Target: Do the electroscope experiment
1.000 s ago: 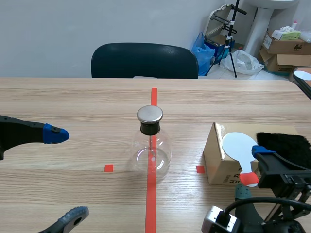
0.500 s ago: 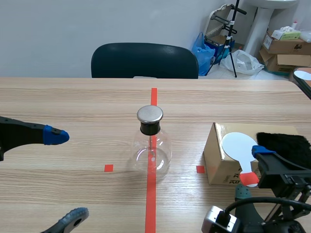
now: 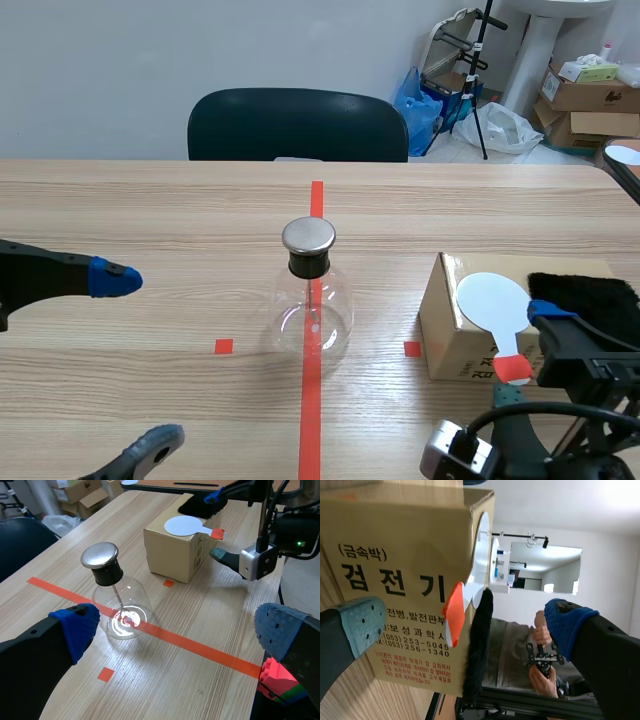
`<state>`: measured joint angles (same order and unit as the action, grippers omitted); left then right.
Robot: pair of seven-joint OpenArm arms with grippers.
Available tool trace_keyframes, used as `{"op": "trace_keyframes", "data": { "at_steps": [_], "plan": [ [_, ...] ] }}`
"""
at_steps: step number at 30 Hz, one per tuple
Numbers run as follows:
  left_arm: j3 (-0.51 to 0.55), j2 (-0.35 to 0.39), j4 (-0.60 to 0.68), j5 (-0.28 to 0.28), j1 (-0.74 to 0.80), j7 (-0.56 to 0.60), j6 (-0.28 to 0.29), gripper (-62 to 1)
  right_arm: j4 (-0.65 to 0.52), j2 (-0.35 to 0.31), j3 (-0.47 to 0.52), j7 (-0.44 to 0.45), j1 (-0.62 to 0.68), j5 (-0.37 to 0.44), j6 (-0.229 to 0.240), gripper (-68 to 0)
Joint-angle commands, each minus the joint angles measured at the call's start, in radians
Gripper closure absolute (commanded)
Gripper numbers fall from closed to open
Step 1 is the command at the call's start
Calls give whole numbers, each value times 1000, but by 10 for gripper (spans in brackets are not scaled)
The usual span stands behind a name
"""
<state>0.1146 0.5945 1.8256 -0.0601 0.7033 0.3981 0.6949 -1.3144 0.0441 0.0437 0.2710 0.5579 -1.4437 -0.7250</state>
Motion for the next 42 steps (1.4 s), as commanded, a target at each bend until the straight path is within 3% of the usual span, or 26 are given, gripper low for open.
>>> {"op": "trace_keyframes", "data": {
  "at_steps": [1,5,10,12,16,20,25,30,36,42],
  "plan": [
    [0,-39,5,-10,0,0,1,-623,-7,-8,1,-4,-1,8,-58,-679],
    [0,-82,5,-18,0,1,-25,-623,-10,-8,1,-3,1,6,-58,-679],
    [0,-101,35,-114,11,-39,-68,-623,-13,3,1,3,13,-3,-58,-679],
    [0,-101,79,-140,23,-67,-104,-623,-15,3,2,-3,15,1,-58,-679],
    [0,-124,184,-139,46,-132,-214,-623,-49,3,2,-19,72,8,-58,-679],
    [0,-178,259,-139,73,-223,-237,-623,-148,3,-3,5,180,77,-58,-679],
    [0,-204,275,-167,89,-227,-253,-623,-278,2,-27,68,316,170,-58,-679],
    [0,-203,275,-191,89,-227,-321,-623,-384,-14,-57,182,428,316,-58,-679],
    [0,-203,275,-190,89,-227,-370,-623,-580,-95,-82,206,488,539,162,-679],
    [0,-203,275,-181,89,-262,-370,-623,-799,-201,-74,133,487,819,492,-679]
  ]
}}
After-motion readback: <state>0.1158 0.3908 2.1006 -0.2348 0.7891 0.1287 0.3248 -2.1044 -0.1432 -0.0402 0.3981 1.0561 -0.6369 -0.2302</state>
